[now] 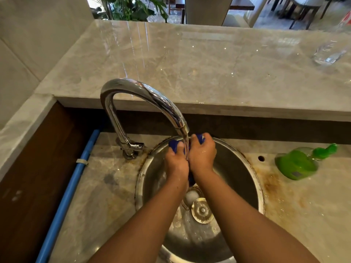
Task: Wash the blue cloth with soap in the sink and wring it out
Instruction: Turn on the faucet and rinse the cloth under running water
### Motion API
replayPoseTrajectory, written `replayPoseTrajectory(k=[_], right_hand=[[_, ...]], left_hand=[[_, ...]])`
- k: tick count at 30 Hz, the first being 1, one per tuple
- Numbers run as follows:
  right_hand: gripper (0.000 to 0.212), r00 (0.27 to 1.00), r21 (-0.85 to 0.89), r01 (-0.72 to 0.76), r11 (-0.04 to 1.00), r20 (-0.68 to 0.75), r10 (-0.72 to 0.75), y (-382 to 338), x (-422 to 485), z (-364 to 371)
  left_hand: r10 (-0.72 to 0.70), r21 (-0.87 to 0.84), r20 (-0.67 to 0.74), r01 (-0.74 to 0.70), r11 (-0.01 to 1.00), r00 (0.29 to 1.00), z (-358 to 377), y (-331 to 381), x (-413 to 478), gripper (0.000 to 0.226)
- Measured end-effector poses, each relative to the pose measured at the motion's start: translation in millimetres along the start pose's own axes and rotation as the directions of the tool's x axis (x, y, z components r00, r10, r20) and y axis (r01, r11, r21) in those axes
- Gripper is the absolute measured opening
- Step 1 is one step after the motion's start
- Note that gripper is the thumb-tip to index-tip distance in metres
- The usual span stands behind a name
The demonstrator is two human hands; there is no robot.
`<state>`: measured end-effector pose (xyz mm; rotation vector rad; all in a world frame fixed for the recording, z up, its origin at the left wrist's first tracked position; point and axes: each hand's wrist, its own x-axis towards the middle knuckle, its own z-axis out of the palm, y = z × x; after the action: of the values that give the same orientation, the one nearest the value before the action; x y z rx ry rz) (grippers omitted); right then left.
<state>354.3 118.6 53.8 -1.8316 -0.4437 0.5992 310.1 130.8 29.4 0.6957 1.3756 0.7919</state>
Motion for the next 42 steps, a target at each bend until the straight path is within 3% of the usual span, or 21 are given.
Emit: replayPoseTrajectory(k=[5,10,14,17,21,25,28,30,33,37,40,42], right_hand=[[0.022,0.988,-0.042,0.043,0.998,0.148,-0.037,11.0,-32.6,-7.0],[0.021,0.999,-0.034,0.013,0.999,0.041,-0.012,6.7,-3.8,-7.9],[0.02,0.987,0.011,0.061,0.998,0.149,-0.062,11.4,-29.7,-6.5],[0.016,0.984,0.0,-0.009,1.0,0.18,0.008,11.5,-5.0,-17.6],[0.007,0.979,0.088,-0.073,0.993,0.197,0.054,17.9,6.1,-35.9],[0.008,0.979,0.156,0.027,0.987,0.195,-0.057,22.1,-5.4,-44.2],[0.011,0.972,0.279,-0.104,0.955,0.232,0.039,31.2,-11.8,-41.7],[0.013,0.932,0.419,-0.31,0.853,0.309,0.187,41.3,-15.2,-37.7],[0.031,0.809,0.59,-0.585,0.556,0.477,0.344,54.8,-23.9,-32.2],[0.052,0.621,0.56,-0.784,0.27,0.694,0.364,66.8,-41.3,-24.3],[0.073,0.56,0.536,-0.828,0.165,0.771,0.304,72.6,-45.8,-21.9],[0.083,0.553,0.525,-0.833,0.177,0.787,0.271,73.0,-41.4,-27.7]], left_hand=[[0.024,0.027,-0.007,-0.024,0.999,1.0,-10.6,-3.3,10.7,0.023],[0.013,-0.006,0.051,-0.013,1.0,0.999,-2.3,-7.6,-2.6,0.019],[0.085,0.016,0.047,-0.085,0.996,0.995,-9.4,8.7,8.0,0.016],[0.076,0.047,0.137,-0.083,0.995,0.988,-15.2,4.1,-10.4,0.016],[0.159,0.08,0.234,-0.182,0.98,0.959,-40.4,10.2,-10.9,0.02],[0.173,0.233,0.273,-0.24,0.942,0.946,-56.8,17.1,-9.2,0.016],[0.134,0.233,0.293,-0.206,0.95,0.947,-62.7,17.5,-11.1,0.026],[0.109,0.207,0.302,-0.177,0.962,0.947,-64.5,17.5,-14.6,0.029],[0.066,0.049,0.337,-0.087,0.995,0.939,-65.2,17.4,-19.7,0.033],[0.087,-0.075,0.415,-0.061,0.995,0.906,-59.3,14.9,-25.3,0.036],[0.051,-0.118,0.447,0.003,0.993,0.893,-54.9,10.5,-28.8,0.04],[0.031,-0.103,0.459,0.018,0.995,0.888,-57.8,8.3,-28.2,0.041]])
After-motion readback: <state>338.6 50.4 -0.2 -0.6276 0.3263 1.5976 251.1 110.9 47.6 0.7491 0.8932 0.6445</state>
